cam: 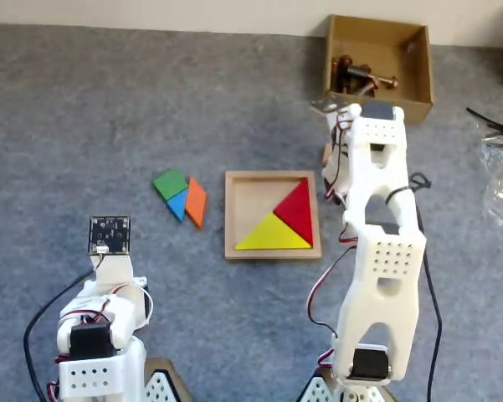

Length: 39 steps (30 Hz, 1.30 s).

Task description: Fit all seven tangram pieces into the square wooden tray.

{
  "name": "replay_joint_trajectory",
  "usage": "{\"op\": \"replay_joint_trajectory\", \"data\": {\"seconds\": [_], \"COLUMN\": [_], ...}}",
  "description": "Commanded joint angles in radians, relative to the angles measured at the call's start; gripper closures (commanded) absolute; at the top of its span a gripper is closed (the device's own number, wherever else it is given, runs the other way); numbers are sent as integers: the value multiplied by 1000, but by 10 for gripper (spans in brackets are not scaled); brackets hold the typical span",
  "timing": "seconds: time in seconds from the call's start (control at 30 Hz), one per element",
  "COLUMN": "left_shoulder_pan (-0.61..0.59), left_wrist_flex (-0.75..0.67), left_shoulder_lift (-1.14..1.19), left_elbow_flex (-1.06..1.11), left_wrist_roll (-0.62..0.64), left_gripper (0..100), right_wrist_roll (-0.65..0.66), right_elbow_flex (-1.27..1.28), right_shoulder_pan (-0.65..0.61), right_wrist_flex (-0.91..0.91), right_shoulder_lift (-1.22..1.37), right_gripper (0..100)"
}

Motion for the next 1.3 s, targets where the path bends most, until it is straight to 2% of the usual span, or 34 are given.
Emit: {"op": "replay_joint_trajectory", "data": {"seconds": [0.0, 0.53, 1.27], "left_shoulder_pan": [-8, -8, -8], "left_wrist_flex": [8, 8, 8], "left_shoulder_lift": [7, 7, 7], "left_elbow_flex": [21, 21, 21], "left_wrist_roll": [2, 2, 2], "left_gripper": [995, 995, 995], "right_wrist_roll": [11, -81, -83], "right_elbow_flex": [-16, -18, -7], "right_shoulder_pan": [12, 62, 59], "right_wrist_flex": [45, 8, 5], "right_shoulder_lift": [-27, -25, -18], "right_gripper": [742, 741, 745]}}
